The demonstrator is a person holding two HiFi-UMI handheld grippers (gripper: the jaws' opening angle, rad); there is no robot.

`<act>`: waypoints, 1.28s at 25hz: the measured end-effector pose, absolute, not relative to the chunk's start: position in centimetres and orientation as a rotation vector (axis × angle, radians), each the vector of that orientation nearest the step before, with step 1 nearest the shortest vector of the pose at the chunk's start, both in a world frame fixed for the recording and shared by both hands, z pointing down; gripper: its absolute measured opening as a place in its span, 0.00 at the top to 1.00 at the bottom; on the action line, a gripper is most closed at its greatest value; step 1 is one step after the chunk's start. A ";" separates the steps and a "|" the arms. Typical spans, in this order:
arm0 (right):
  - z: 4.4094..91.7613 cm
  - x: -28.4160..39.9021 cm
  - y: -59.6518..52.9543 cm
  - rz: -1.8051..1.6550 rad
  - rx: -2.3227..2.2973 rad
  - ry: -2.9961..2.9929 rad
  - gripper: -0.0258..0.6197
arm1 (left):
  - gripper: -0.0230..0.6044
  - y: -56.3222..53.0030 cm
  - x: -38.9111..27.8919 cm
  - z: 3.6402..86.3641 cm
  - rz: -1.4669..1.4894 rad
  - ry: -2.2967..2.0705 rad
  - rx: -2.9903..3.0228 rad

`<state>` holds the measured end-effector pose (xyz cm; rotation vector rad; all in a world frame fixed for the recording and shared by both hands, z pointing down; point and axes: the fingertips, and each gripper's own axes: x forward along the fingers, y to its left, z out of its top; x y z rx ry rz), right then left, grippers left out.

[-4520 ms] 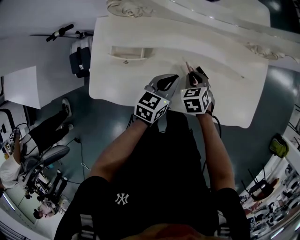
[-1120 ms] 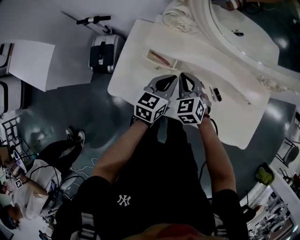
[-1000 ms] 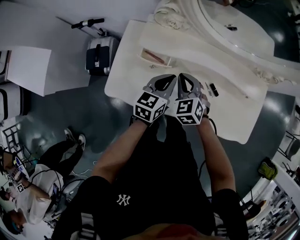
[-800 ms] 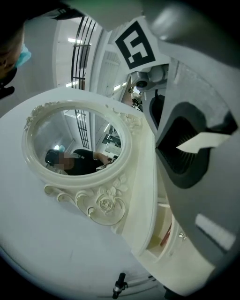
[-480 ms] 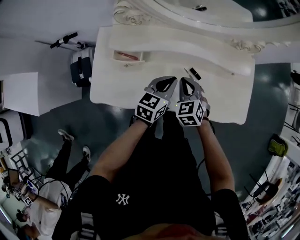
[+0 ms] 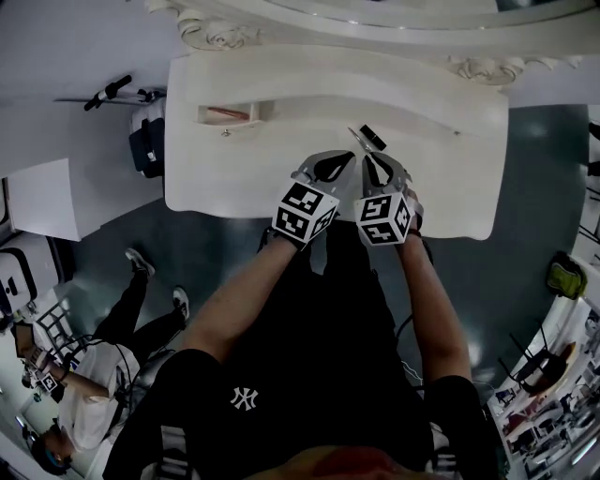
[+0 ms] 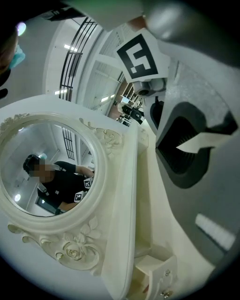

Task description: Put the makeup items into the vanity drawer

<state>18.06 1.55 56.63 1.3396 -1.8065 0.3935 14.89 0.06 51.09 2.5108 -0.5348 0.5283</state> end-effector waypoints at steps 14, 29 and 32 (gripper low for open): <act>61.8 19.1 0.6 0.511 1.203 -1.850 0.83 | 0.96 -1.0 16.5 54.7 0.618 -0.595 2.436; 61.5 18.4 0.6 0.501 1.202 -1.834 0.86 | 0.96 -1.4 14.1 54.8 0.606 -0.622 2.420; 60.0 17.3 0.9 0.472 1.221 -1.839 0.86 | 0.96 -1.2 13.1 54.3 0.589 -0.615 2.432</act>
